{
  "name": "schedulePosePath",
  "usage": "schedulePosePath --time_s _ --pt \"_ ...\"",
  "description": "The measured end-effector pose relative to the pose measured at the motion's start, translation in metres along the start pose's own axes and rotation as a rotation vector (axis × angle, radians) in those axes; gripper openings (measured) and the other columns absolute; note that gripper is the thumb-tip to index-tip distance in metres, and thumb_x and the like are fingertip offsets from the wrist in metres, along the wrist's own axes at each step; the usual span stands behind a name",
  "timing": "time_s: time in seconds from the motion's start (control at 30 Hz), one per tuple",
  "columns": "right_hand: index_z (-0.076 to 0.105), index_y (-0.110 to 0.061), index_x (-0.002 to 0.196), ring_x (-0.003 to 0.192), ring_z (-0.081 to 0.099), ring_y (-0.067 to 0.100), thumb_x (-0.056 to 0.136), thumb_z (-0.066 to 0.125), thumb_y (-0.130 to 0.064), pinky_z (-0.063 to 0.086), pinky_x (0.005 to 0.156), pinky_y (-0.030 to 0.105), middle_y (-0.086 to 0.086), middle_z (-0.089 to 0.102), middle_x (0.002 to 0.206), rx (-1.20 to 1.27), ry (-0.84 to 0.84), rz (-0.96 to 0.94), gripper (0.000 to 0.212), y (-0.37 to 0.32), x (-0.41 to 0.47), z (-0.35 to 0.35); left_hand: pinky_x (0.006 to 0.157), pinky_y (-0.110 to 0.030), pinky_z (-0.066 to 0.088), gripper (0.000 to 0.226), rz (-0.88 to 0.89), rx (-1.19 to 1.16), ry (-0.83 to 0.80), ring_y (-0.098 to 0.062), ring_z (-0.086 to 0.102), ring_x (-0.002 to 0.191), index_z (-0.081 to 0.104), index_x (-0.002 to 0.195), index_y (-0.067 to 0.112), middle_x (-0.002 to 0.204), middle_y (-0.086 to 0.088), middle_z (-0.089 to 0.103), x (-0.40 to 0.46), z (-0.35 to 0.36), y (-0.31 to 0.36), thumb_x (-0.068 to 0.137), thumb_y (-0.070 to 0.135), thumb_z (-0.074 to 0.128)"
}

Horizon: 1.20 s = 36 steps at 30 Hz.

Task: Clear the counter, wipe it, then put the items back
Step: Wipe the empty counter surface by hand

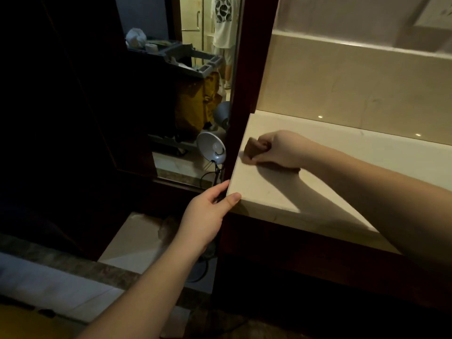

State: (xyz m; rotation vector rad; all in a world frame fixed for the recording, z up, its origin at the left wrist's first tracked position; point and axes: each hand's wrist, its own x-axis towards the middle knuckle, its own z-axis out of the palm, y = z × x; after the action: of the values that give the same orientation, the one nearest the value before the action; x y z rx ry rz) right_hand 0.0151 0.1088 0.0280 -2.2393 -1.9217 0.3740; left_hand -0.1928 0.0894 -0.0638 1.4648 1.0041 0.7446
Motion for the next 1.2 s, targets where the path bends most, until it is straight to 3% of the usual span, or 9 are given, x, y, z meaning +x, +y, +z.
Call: schedulePosePath --time_s 0.07,0.23,0.43,0.57,0.73,0.83,0.9,1.03,1.2 --pt "0.065 -0.025 0.101 0.087 0.058 0.020 0.085 0.068 -0.038 0.035 0.070 0.026 0.000 0.065 0.089 -0.007 0.058 0.044 0.021 -0.001 0.008 -0.002 0.066 -0.003 0.042 0.048 0.005 0.033 -0.002 0.002 0.048 0.113 0.054 0.138 0.034 0.124 0.014 0.057 0.000 0.000 0.001 0.091 0.034 0.064" --pt "0.051 -0.036 0.066 0.064 0.048 0.000 0.081 0.072 -0.040 0.033 0.057 0.017 -0.017 0.054 0.066 -0.010 -0.124 -0.151 0.026 -0.018 -0.030 0.021 0.073 -0.005 0.039 0.053 0.039 0.094 0.031 -0.001 0.053 0.111 0.051 0.140 0.028 0.128 0.013 0.057 0.001 0.002 -0.005 0.090 0.037 0.065" --pt "0.067 -0.028 0.100 0.082 0.057 0.016 0.086 0.067 -0.038 0.035 0.067 0.025 -0.005 0.062 0.082 -0.017 0.053 -0.059 0.018 -0.010 -0.002 0.010 0.098 -0.028 0.048 0.049 0.075 0.116 0.047 -0.007 0.055 0.120 0.054 0.138 0.036 0.132 0.010 0.060 0.002 0.003 -0.012 0.090 0.038 0.064" --pt "0.053 -0.040 0.074 0.062 0.046 -0.003 0.082 0.071 -0.037 0.031 0.052 0.007 -0.020 0.051 0.065 -0.041 -0.058 -0.224 0.020 -0.017 -0.044 0.025 0.088 -0.015 0.046 0.046 0.124 0.158 0.027 -0.001 0.057 0.113 0.057 0.134 0.036 0.122 0.016 0.064 0.002 0.001 -0.011 0.088 0.037 0.067" --pt "0.068 -0.023 0.102 0.084 0.057 0.021 0.085 0.066 -0.041 0.037 0.070 0.027 0.003 0.067 0.089 -0.093 0.069 -0.041 0.024 0.004 -0.004 0.003 0.085 -0.016 0.046 0.048 0.168 0.241 0.033 -0.005 0.057 0.115 0.055 0.136 0.039 0.126 0.013 0.063 0.006 0.000 -0.014 0.089 0.039 0.066" --pt "0.060 -0.035 0.083 0.072 0.053 0.012 0.085 0.068 -0.039 0.036 0.063 0.024 -0.010 0.060 0.076 -0.071 0.041 -0.129 0.009 -0.007 -0.016 0.013 0.082 -0.022 0.048 0.056 0.135 0.245 0.041 -0.015 0.060 0.114 0.051 0.140 0.036 0.124 0.002 0.065 0.008 -0.001 -0.017 0.087 0.044 0.067" --pt "0.051 -0.040 0.073 0.063 0.046 -0.002 0.083 0.069 -0.039 0.030 0.055 0.013 -0.021 0.050 0.068 -0.084 -0.044 -0.206 0.021 -0.015 -0.040 0.020 0.086 -0.028 0.051 0.058 0.126 0.246 0.043 -0.013 0.060 0.112 0.053 0.138 0.034 0.121 0.005 0.066 0.009 -0.002 -0.018 0.084 0.048 0.069" --pt "0.065 -0.029 0.096 0.073 0.052 0.013 0.084 0.068 -0.040 0.035 0.057 0.024 -0.006 0.060 0.080 -0.094 -0.002 -0.126 0.016 -0.002 -0.021 0.011 0.069 -0.023 0.046 0.051 0.121 0.310 0.039 -0.006 0.062 0.092 0.061 0.128 0.031 0.098 0.011 0.067 0.012 -0.005 -0.014 0.082 0.050 0.070" --pt "0.061 -0.029 0.091 0.079 0.050 0.014 0.085 0.068 -0.037 0.030 0.064 0.024 -0.007 0.058 0.081 -0.043 0.078 -0.170 0.012 -0.017 -0.008 0.019 0.085 -0.022 0.050 0.055 0.091 0.332 -0.031 0.001 0.060 0.103 0.060 0.127 0.030 0.117 0.015 0.064 0.018 -0.011 -0.003 0.077 0.046 0.076"
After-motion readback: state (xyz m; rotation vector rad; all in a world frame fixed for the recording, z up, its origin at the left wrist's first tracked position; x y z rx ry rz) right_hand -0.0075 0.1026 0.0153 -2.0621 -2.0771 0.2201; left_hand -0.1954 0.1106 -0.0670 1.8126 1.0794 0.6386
